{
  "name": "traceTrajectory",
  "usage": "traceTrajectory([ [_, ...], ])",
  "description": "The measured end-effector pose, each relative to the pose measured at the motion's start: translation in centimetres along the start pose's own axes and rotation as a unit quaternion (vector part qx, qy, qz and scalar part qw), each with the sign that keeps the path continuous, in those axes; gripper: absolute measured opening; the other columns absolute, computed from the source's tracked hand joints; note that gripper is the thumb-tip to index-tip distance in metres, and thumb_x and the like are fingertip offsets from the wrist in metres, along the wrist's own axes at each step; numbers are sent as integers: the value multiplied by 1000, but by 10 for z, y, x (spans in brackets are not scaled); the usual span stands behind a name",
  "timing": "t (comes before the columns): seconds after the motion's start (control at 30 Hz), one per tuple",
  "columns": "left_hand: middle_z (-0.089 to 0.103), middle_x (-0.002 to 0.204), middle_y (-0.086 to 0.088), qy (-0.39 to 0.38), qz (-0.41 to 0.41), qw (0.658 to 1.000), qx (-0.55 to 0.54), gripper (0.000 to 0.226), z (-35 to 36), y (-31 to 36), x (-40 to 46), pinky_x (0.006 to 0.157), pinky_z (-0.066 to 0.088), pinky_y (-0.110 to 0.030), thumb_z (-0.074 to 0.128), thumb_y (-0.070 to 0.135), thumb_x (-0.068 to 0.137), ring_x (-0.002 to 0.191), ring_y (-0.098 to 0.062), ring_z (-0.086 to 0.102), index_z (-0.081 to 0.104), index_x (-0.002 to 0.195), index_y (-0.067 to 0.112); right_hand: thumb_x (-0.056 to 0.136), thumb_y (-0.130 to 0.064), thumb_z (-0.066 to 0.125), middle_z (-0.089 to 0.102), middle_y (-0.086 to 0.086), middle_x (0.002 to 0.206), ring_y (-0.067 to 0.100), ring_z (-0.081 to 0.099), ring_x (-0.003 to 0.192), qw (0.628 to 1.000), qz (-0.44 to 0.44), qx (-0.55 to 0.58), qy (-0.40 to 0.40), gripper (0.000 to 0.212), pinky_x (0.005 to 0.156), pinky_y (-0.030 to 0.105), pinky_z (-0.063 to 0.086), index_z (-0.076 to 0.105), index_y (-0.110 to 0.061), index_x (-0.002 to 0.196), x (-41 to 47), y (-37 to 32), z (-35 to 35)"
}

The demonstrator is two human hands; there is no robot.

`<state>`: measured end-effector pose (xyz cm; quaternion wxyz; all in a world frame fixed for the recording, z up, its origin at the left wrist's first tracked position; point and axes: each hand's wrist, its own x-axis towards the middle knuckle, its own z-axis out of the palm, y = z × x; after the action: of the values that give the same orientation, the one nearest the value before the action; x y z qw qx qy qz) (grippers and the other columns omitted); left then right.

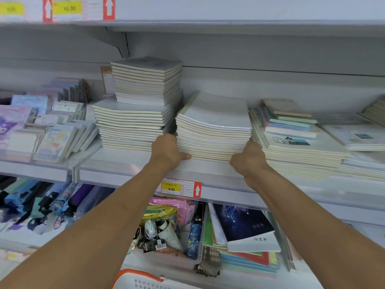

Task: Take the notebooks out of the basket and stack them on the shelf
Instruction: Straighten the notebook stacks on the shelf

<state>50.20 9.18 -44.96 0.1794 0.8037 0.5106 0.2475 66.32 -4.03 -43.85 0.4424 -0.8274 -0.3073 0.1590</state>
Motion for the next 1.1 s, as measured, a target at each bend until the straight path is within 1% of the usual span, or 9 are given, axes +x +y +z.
traceTrajectory([
  [0.13,70,87,-8,-1,-14,1000,-15,49,-1,0,-1,69,51,-32,88,44,62,83,-24,65,70,84,5,88,0,58,61,15,122,29,60,108,1000,-7,13,-13,38,88,33,52,53,-2,125,1,-1,0],
  [0.3,69,91,-11,-10,-22,1000,-10,49,-4,2,-2,69,49,-31,87,42,64,84,-25,64,69,87,3,89,-1,57,62,16,123,31,61,109,999,8,37,2,37,85,31,51,55,-1,126,1,-3,3],
  [0.43,70,98,-8,-33,-9,999,-9,51,-6,2,-7,78,54,-35,85,45,67,91,-24,65,70,96,7,89,0,58,62,16,121,29,61,105,1000,-8,6,-3,35,78,26,48,55,0,124,-8,-5,0],
  [0.53,70,91,-7,-52,-3,998,-39,52,-12,0,-6,74,54,-35,83,50,67,87,-23,65,68,89,5,88,-3,64,62,8,106,27,61,98,995,-43,-82,-25,26,74,27,47,59,1,113,-16,-6,-8],
  [0.63,55,70,-4,-53,1,998,-23,53,-18,1,-5,55,39,-28,75,54,75,74,-21,56,51,66,7,84,-8,73,55,3,78,24,63,80,985,-73,-157,10,14,59,25,46,61,-1,82,-16,-9,-13],
  [0.73,44,64,-2,-52,7,999,0,56,-16,4,-4,49,28,-27,72,52,79,66,-18,47,39,60,11,82,-23,80,48,2,64,15,47,56,987,-66,-131,68,42,47,25,30,44,-11,62,-11,-8,-10],
  [0.87,51,72,-6,-32,15,999,16,53,-7,-1,-1,59,35,-29,69,54,81,73,-21,52,45,63,10,80,-28,82,47,1,59,10,41,52,987,-59,-100,112,46,44,23,23,45,-10,60,-5,-3,-5],
  [0.97,47,70,-3,-27,15,999,37,53,-8,1,-2,62,35,-30,65,56,83,75,-21,50,43,63,11,81,-28,81,48,0,60,14,44,54,987,-61,-99,116,39,45,22,23,51,-7,66,-6,-3,-3],
  [1.1,54,78,-1,-60,49,997,-3,47,-15,2,-8,66,38,-28,63,54,86,80,-19,52,57,86,7,89,-32,73,47,1,60,14,44,53,986,-82,-121,77,43,48,27,27,45,-10,64,-16,-3,-3],
])
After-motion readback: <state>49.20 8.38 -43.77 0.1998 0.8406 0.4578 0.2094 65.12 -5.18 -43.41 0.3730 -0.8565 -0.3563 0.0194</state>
